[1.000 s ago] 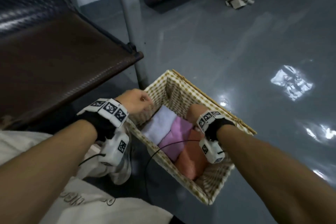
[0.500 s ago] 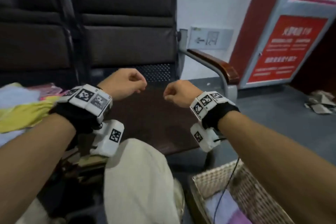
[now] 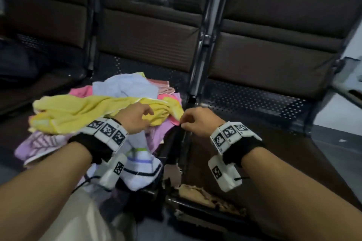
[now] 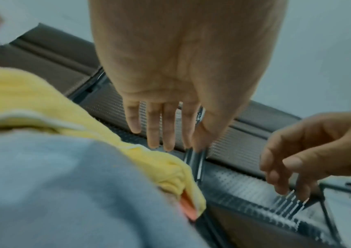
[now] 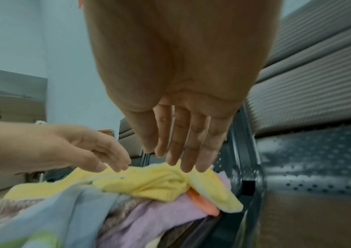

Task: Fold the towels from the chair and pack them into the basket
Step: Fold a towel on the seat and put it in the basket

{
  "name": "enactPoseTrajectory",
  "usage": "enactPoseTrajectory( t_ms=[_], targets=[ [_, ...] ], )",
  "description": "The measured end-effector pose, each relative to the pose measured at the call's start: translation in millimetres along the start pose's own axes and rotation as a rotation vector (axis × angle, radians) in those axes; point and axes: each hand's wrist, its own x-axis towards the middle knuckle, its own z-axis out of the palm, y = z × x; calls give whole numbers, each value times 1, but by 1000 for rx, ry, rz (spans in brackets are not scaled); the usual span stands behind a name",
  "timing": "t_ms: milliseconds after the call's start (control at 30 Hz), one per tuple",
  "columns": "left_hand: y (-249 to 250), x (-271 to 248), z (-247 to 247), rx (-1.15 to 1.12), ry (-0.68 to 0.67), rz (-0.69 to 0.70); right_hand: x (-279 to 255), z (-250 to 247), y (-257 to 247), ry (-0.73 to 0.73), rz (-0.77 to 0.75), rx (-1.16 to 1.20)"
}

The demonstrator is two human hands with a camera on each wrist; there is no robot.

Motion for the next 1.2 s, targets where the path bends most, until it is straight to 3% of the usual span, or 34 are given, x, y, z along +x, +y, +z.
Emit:
enactPoseTrajectory(
  t_ms=[100, 267, 367, 533, 733, 867, 1100, 1200],
  targets=[
    [-22, 7, 3, 157, -85, -63, 28, 35, -4, -11, -6, 70],
    [-43, 17, 1, 157, -60, -124, 72, 67, -14, 56, -28, 173],
    [-52, 17, 2, 174, -96, -144, 97, 78, -22, 77, -69, 114],
    [-49, 20, 4, 135, -70, -129, 105, 84, -23, 121, -58, 93],
    [-22, 20, 5, 201, 26, -34, 63, 36, -9, 252, -242, 124],
    [9, 13, 5, 131, 165, 97, 20, -4, 13, 325, -174, 219],
    [62, 7, 19, 122, 80, 296, -55, -32, 67, 718, -40, 530],
    [80, 5, 31, 157, 11, 350, -72, -38, 78, 801, 26, 605]
  ],
)
